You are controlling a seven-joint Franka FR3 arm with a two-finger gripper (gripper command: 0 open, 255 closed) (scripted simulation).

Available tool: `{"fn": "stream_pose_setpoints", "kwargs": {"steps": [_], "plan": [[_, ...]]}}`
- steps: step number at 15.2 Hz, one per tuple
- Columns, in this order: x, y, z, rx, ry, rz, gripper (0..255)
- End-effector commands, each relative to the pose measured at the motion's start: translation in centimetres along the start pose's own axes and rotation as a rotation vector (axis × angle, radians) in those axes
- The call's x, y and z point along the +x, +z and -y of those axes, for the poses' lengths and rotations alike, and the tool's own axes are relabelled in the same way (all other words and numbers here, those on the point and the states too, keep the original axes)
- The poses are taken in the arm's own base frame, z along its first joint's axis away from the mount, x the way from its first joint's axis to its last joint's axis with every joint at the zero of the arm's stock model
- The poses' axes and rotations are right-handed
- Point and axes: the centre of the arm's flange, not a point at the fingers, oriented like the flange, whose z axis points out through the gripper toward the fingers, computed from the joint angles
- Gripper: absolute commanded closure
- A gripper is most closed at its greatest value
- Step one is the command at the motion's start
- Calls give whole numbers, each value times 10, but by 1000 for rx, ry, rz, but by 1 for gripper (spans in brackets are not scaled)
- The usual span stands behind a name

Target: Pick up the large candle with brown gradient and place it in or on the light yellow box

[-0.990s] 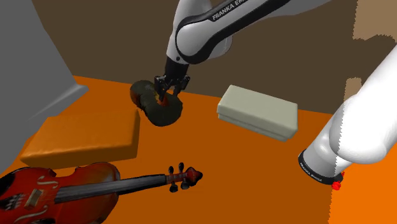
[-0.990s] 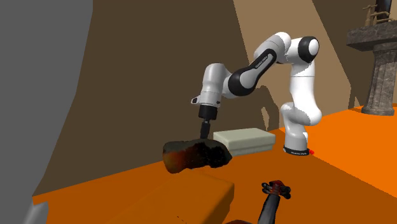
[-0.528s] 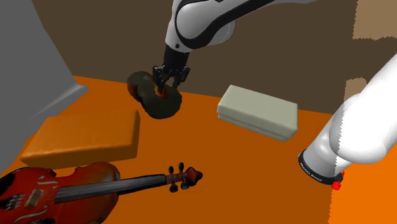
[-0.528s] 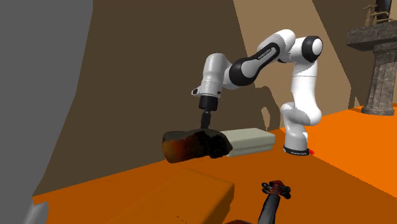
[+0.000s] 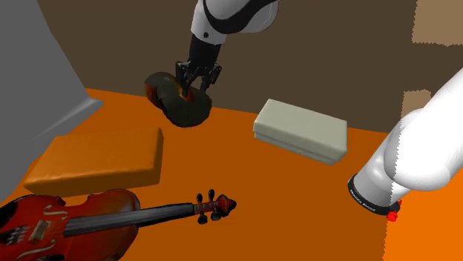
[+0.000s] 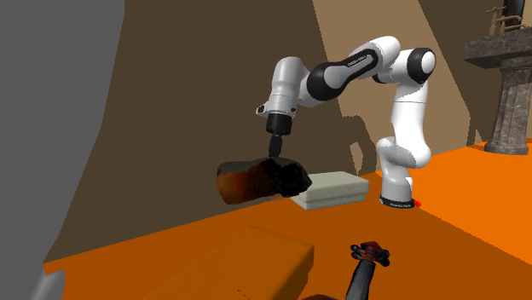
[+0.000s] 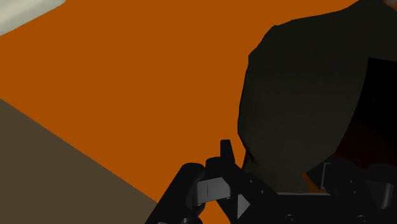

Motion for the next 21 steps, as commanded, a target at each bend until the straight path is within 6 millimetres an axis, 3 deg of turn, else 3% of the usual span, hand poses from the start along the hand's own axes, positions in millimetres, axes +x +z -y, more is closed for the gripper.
{"fn": "stream_pose_setpoints", "kwargs": {"steps": [1, 5, 21], "plan": [[2, -12, 3, 1, 0, -2, 255], [5, -31, 8, 1, 0, -2, 255], [-112, -99, -153, 1, 0, -2, 255]]}}
